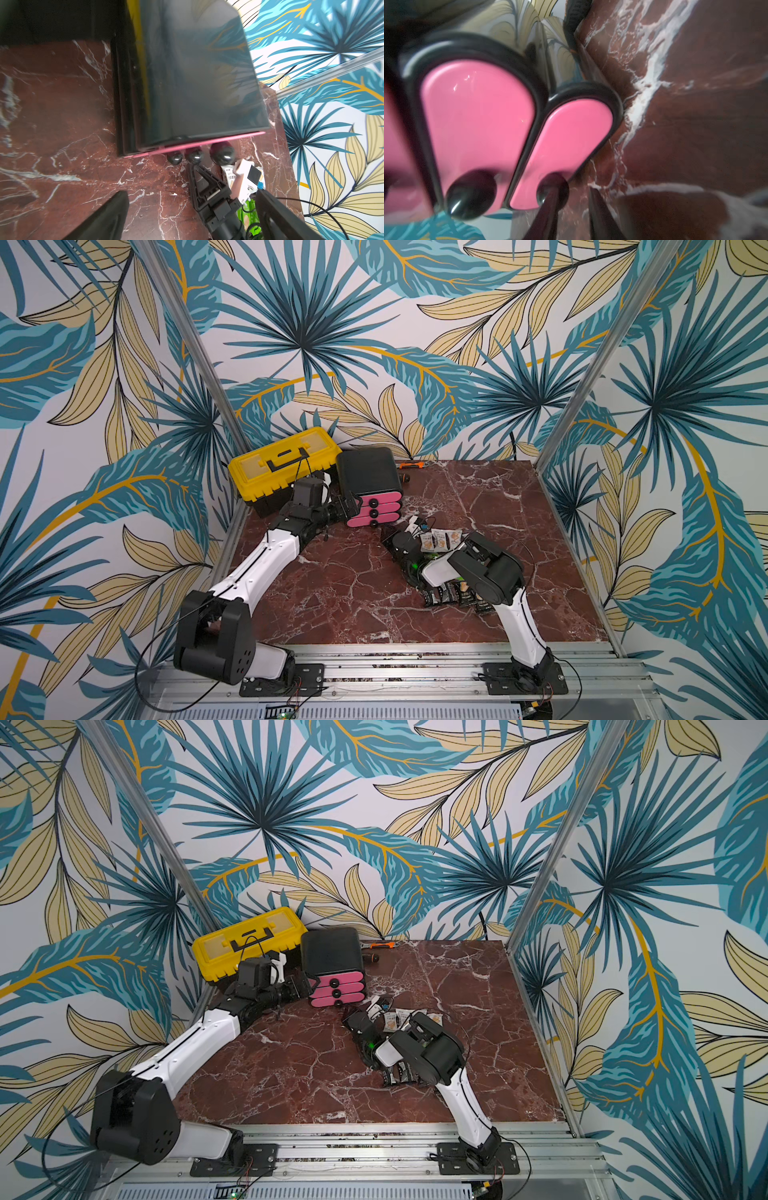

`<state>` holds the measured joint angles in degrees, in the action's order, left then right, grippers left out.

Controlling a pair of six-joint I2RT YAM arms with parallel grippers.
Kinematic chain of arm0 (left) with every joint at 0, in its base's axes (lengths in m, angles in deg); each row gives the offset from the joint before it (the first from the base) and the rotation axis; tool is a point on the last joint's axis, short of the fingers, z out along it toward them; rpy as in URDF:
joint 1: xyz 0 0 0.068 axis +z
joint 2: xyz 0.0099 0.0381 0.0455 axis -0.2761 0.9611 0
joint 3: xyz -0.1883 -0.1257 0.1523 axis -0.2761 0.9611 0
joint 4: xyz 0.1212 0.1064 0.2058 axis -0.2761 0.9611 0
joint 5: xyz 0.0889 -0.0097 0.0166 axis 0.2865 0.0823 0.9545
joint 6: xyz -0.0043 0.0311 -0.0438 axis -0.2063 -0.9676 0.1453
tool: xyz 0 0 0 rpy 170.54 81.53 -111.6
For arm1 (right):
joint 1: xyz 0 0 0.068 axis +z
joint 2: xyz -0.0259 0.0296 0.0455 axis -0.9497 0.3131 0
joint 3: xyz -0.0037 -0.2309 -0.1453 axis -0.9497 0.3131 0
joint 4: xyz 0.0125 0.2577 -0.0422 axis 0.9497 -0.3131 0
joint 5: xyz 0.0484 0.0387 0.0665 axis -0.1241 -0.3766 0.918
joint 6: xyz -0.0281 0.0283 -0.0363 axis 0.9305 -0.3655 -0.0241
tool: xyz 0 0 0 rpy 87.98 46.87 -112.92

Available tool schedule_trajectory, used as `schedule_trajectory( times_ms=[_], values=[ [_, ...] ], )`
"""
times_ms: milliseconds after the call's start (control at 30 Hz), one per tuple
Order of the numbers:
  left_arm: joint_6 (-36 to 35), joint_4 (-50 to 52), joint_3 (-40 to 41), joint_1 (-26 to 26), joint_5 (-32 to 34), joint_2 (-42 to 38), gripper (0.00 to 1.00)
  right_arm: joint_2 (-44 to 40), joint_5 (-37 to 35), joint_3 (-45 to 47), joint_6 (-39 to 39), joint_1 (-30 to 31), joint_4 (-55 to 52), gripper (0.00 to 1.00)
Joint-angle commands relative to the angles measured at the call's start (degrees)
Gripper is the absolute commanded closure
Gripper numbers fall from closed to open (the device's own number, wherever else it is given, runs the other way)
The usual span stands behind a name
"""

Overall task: Take the cookies out of the drawer
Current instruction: Reset both arms

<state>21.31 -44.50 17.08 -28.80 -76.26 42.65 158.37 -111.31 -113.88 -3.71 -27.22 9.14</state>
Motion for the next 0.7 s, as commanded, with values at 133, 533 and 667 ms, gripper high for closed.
schedule_trajectory(
  times_ms=[133, 533, 667],
  values=[
    [-8.45, -2.48, 9.37, -2.61, 14.66, -15.97, 0.0, -19.23, -4.3, 6.54, 17.78, 1.08, -7.31, 0.12],
    [-28.87, -37.23, 40.49, -4.19, 40.3, -31.93, 0.0, -43.33, -37.33, 5.03, 49.3, 1.1, -53.25, 0.01],
    [-34.73, -51.05, 46.63, -2.19, 46.46, -27.88, 0.0, -46.34, -47.22, 9.18, 57.71, -3.59, -55.3, 0.01]
  ],
)
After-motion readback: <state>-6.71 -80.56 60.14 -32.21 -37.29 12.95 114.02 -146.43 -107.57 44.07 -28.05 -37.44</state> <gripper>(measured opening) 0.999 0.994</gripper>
